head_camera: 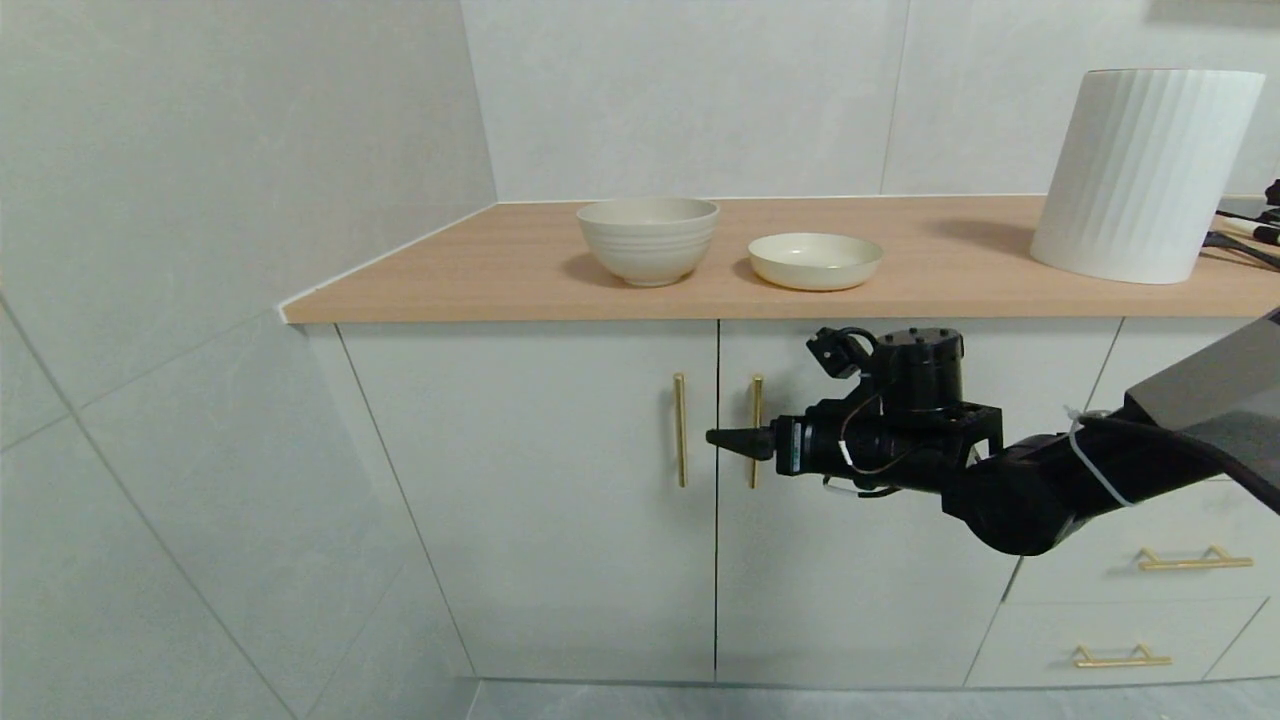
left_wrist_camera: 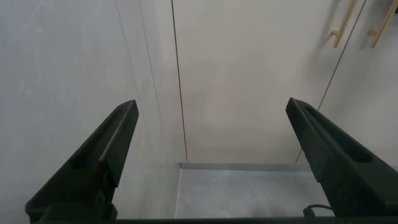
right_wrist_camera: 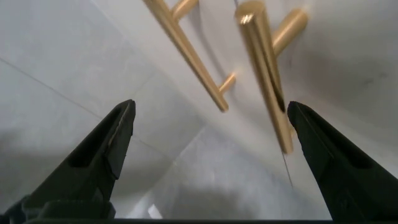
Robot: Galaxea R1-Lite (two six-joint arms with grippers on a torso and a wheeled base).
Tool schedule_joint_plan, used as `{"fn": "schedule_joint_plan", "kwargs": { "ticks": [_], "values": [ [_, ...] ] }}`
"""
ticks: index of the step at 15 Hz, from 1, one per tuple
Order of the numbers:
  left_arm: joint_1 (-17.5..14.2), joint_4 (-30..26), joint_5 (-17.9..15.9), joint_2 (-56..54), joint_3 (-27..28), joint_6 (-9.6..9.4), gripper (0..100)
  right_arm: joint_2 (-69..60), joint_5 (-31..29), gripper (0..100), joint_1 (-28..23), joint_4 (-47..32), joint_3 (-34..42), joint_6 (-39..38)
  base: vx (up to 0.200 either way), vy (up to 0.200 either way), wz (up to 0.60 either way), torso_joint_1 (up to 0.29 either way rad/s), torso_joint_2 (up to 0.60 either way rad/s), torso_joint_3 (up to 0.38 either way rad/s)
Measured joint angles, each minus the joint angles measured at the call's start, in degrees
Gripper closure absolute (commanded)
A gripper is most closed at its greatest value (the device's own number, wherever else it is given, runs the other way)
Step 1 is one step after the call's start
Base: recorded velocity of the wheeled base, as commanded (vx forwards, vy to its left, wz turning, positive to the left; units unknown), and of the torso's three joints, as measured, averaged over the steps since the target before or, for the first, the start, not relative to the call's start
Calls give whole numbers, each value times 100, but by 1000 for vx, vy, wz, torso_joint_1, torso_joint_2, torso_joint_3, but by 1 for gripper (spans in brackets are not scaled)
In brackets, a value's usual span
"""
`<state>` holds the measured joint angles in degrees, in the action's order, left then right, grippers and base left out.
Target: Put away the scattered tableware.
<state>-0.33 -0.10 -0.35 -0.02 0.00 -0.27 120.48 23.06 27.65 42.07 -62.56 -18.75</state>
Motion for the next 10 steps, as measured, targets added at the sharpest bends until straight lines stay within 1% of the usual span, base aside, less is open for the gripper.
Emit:
{"fn": "schedule_joint_plan", "kwargs": {
  "ticks": [2,10],
  "values": [
    [0,0,2,0,0,0,0,90,-5,0,7,246,-15,-148,0,0,0,0,0,0],
    [0,0,0,0,0,0,0,165,-29,0,179,580,93,-429,0,0,0,0,0,0]
  ]
}}
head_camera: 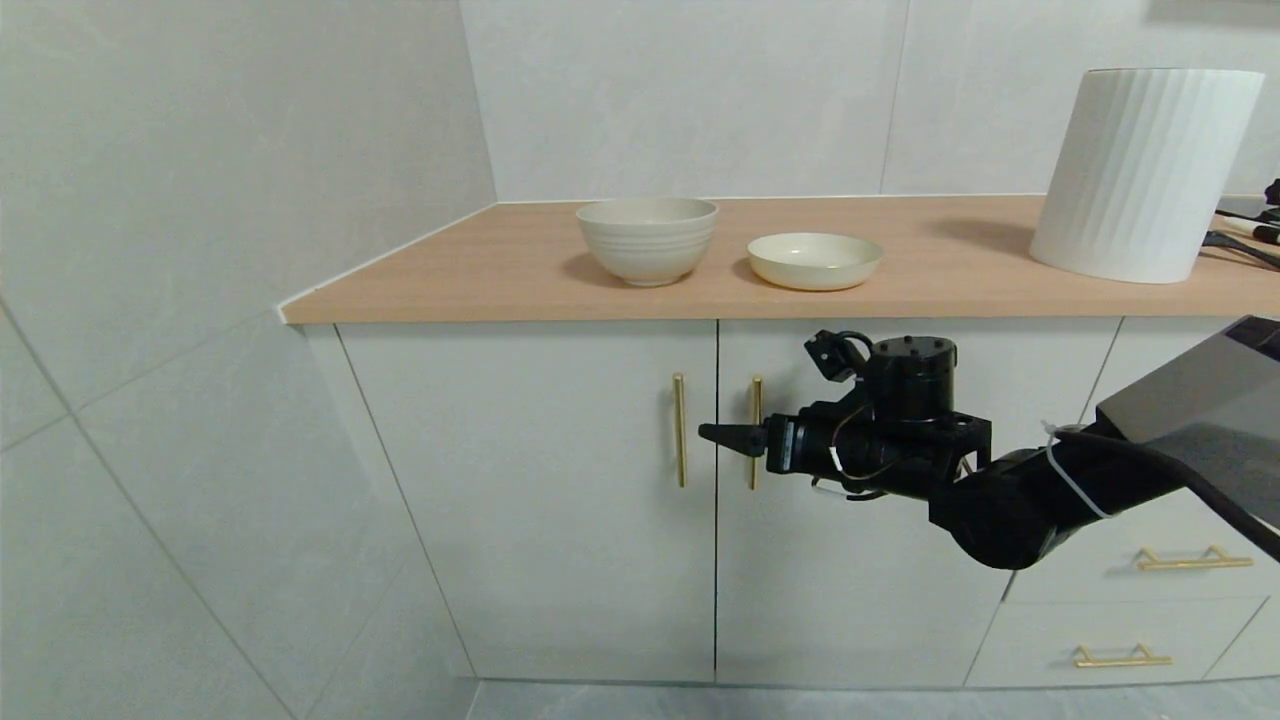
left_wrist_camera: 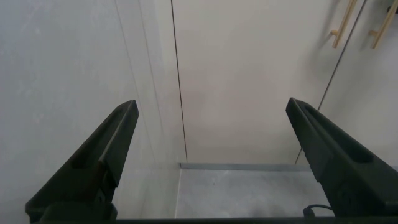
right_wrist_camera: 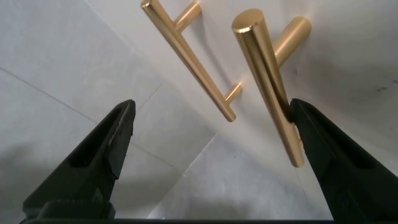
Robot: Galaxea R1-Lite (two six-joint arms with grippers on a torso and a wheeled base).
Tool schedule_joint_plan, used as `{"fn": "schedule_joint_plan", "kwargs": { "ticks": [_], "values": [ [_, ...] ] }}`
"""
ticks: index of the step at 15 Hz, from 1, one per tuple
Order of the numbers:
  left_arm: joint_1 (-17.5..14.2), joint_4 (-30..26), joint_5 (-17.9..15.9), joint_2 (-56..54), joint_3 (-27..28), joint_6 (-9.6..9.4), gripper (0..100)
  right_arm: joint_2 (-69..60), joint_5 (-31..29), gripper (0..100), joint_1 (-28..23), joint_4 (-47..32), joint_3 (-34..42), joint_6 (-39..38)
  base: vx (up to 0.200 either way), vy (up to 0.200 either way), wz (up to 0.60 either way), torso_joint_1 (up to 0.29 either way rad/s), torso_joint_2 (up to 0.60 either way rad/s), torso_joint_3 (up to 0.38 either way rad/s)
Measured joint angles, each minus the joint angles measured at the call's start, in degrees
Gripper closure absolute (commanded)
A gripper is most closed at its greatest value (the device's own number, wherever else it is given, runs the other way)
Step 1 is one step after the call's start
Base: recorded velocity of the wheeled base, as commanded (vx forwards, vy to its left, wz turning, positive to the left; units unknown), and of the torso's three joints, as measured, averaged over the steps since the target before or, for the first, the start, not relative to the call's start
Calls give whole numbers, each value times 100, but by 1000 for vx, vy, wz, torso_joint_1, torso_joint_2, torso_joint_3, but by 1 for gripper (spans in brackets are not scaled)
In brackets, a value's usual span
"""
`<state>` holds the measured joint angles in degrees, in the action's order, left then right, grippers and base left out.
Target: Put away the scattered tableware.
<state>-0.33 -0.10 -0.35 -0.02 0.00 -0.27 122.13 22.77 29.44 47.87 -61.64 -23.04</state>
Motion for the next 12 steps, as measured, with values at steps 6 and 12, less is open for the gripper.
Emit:
{"fn": "schedule_joint_plan", "kwargs": {
  "ticks": [6,12],
  "values": [
    [0,0,0,0,0,2,0,-60,-2,0,182,297,279,5,0,0,0,0,0,0],
    [0,2,0,0,0,0,0,-663,196,0,369,306,1139,13,0,0,0,0,0,0]
  ]
}}
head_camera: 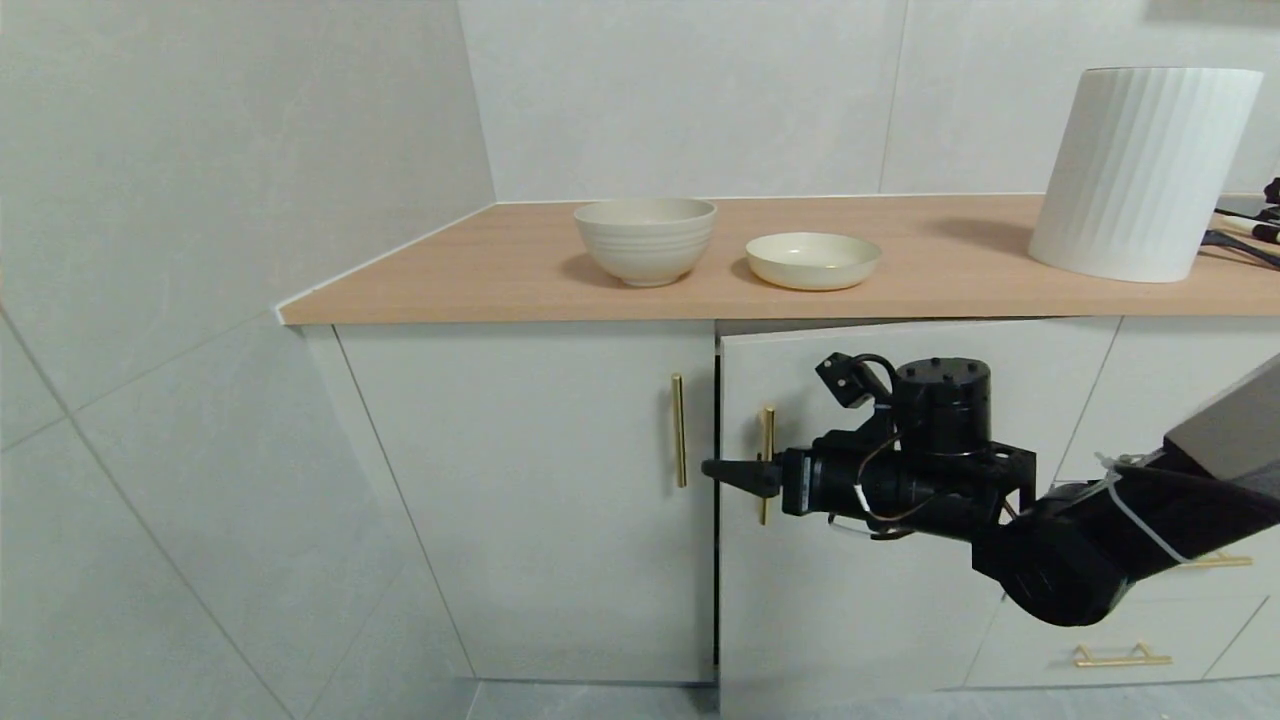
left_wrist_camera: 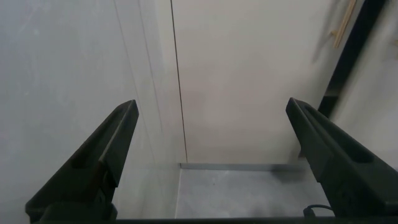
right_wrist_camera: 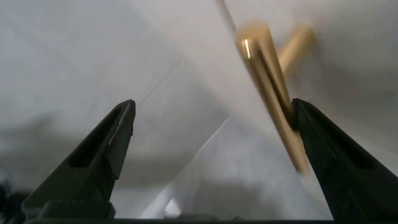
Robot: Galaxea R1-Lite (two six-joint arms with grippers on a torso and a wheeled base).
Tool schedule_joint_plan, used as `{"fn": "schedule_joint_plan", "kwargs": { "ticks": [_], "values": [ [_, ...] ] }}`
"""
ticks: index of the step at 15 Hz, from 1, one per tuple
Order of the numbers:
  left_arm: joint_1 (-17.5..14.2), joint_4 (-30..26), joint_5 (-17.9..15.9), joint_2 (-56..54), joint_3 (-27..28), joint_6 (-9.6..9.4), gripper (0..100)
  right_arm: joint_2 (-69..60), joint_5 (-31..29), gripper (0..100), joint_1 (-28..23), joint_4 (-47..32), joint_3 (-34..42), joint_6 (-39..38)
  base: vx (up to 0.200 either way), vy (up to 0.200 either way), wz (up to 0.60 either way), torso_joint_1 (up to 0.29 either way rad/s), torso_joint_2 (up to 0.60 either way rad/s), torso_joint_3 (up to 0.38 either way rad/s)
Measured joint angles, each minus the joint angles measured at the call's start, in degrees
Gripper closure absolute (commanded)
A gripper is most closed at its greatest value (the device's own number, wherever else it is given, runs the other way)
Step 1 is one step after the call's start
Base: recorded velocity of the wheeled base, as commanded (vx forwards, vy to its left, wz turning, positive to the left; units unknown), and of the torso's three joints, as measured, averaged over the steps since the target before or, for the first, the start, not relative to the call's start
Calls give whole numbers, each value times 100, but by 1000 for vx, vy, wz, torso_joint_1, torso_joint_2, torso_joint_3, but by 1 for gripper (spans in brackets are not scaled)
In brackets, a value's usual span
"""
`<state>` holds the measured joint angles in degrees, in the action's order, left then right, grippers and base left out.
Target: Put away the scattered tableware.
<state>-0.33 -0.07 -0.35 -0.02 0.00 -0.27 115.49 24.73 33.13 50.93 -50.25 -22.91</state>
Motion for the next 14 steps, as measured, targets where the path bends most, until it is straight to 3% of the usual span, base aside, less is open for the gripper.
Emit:
{"fn": "schedule_joint_plan", "kwargs": {
  "ticks": [8,14],
  "values": [
    [2,-2,0,0,0,0,0,-959,22,0,372,-27,1090,-9,0,0,0,0,0,0],
    [0,17,6,0,0,-68,0,-1348,37,0,435,427,1822,-40,0,0,0,0,0,0]
  ]
}}
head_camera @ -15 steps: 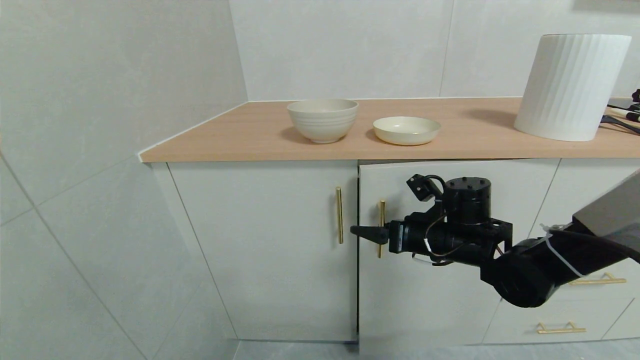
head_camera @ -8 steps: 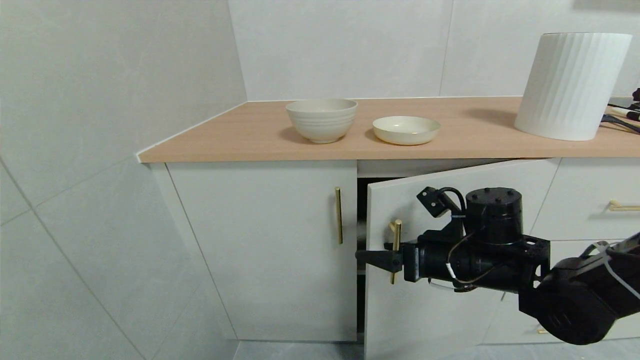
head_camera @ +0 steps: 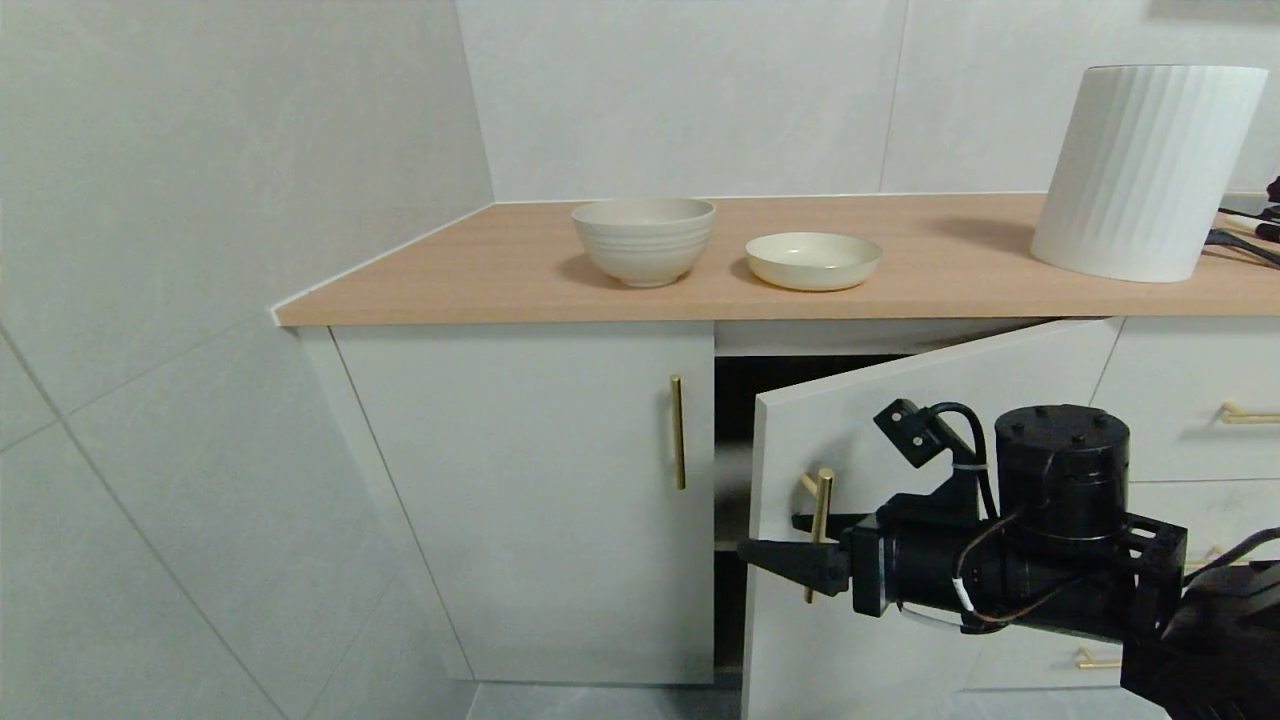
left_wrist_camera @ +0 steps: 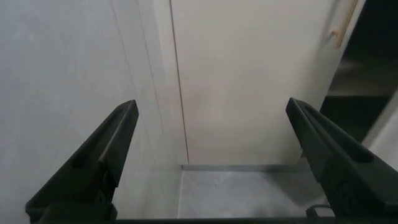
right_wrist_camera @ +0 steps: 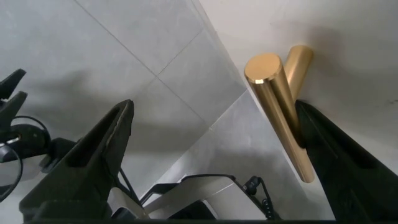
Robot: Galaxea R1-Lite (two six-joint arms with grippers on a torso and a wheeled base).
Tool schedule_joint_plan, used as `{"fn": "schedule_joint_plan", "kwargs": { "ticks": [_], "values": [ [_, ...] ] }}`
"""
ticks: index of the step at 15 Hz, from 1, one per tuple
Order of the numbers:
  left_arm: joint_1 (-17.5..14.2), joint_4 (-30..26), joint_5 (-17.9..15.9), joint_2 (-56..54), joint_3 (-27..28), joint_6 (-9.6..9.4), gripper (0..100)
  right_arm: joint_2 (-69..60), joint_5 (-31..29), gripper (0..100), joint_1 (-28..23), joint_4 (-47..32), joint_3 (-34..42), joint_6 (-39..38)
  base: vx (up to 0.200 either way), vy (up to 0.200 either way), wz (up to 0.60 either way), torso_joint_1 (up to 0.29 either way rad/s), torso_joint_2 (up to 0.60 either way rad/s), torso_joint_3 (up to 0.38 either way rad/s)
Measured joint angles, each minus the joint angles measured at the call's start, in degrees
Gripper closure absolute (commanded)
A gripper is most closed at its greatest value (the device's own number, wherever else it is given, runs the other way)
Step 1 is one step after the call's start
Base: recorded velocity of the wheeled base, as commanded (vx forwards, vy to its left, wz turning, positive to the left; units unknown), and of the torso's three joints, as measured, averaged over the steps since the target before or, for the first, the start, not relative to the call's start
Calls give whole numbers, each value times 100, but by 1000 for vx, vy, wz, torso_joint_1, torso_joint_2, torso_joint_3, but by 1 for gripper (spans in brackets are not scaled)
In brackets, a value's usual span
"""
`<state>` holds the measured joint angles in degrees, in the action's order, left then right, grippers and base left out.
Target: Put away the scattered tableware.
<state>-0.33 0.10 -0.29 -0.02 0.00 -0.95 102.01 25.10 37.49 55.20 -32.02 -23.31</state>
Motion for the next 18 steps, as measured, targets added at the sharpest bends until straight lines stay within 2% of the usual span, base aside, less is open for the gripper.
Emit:
{"fn": "schedule_joint_plan", "kwargs": {
  "ticks": [2,3,6,8,12,14,16,18],
  "values": [
    [2,190,-123,2,79,13,0,-35,2,0,2,15,39,2,0,0,0,0,0,0],
    [11,143,-334,16,208,13,0,-48,5,0,2,17,48,2,0,0,0,0,0,0],
    [51,-382,-1290,525,1342,11,0,-74,11,0,5,37,57,7,0,0,0,0,0,0],
    [66,-578,-1659,1415,2121,5,0,-91,11,0,13,74,80,10,0,0,0,0,0,0],
    [215,-545,-2088,4077,3552,-143,0,-96,2,0,66,90,111,7,0,0,0,0,0,0],
    [611,-168,-2250,5452,3969,0,0,-80,-26,0,124,90,110,10,0,0,0,0,0,0],
    [1212,534,-2345,6661,4151,355,0,-74,-33,0,162,90,107,7,0,0,0,0,0,0],
    [1983,1927,-2393,7731,4057,729,0,-74,-26,0,184,94,100,7,0,0,0,0,0,0]
  ]
}}
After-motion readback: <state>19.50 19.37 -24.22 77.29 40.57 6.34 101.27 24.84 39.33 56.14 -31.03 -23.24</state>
